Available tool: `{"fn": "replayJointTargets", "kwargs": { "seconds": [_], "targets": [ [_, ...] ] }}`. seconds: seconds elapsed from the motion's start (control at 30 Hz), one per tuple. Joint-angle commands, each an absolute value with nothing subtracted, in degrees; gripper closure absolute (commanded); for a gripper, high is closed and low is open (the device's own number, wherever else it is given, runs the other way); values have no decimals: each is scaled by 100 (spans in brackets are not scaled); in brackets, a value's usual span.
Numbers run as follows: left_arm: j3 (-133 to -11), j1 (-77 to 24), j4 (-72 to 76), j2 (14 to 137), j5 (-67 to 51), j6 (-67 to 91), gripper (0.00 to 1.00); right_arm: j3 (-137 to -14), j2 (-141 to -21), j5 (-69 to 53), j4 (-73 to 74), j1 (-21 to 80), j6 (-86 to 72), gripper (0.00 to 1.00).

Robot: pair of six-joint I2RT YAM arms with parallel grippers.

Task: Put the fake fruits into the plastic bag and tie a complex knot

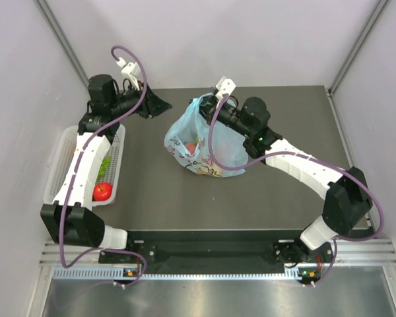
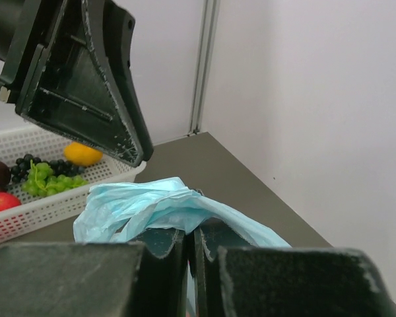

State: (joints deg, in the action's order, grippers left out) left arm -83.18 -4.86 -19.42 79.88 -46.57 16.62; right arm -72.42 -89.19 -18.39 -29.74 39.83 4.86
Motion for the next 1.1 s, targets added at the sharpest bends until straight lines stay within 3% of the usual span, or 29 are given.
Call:
{"fn": "replayJointTargets", "kwargs": {
  "seconds": [0.0,0.5,1.07],
  "targets": [
    [-8534,-527,-1056,8042,-5394,1337,67,-7514,-8666,-2074,-2936,3938,387,100],
    [-8332,-1318,-1582,8042,-5563,176,78,-7980,-8701,-2171,-2303,3920,316,100],
    [-8121,-1661,-1582,8147,-6205,-316,44,-8165,-8684,-2830,-1899,3735,176,100]
  ]
}}
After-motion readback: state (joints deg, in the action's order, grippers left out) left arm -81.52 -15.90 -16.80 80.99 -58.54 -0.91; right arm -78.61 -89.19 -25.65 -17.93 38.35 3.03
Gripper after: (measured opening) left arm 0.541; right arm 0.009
